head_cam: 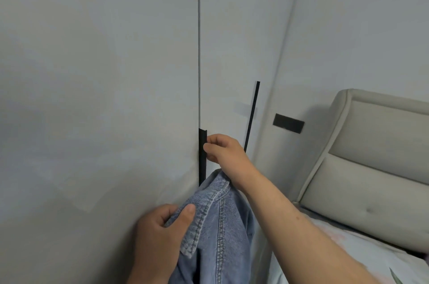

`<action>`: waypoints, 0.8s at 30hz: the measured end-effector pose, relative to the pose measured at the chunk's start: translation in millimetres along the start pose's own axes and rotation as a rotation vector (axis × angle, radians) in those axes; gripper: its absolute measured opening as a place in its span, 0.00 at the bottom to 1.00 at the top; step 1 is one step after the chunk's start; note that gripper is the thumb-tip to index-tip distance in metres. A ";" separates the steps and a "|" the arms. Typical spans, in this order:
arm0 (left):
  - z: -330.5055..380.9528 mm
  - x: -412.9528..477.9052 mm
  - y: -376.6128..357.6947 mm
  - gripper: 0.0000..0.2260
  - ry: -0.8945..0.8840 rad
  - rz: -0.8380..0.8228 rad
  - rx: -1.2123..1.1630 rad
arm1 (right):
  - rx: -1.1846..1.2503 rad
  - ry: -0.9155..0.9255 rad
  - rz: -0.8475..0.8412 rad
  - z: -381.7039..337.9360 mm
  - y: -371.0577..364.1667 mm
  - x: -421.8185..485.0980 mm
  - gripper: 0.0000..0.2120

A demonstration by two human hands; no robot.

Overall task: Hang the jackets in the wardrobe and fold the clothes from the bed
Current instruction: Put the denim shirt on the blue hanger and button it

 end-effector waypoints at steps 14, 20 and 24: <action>7.4 -4.4 -38.6 0.13 0.026 -0.132 0.019 | -0.134 -0.038 0.547 22.4 101.3 -59.9 0.25; 15.0 3.1 -63.0 0.12 -0.012 -0.192 0.066 | -0.257 0.122 0.898 15.3 159.5 -100.6 0.16; 17.6 8.6 -82.9 0.11 0.001 -0.233 0.066 | -0.354 0.104 0.962 13.0 169.4 -109.5 0.13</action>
Point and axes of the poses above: each hand's wrist, its own x-axis towards the middle knuckle, its own y-axis out of the back of the hand, z = x × y, the point moved 8 cm from there along x, towards the middle knuckle, and after that the axes turned 4 degrees about x, right-handed, at the moved point
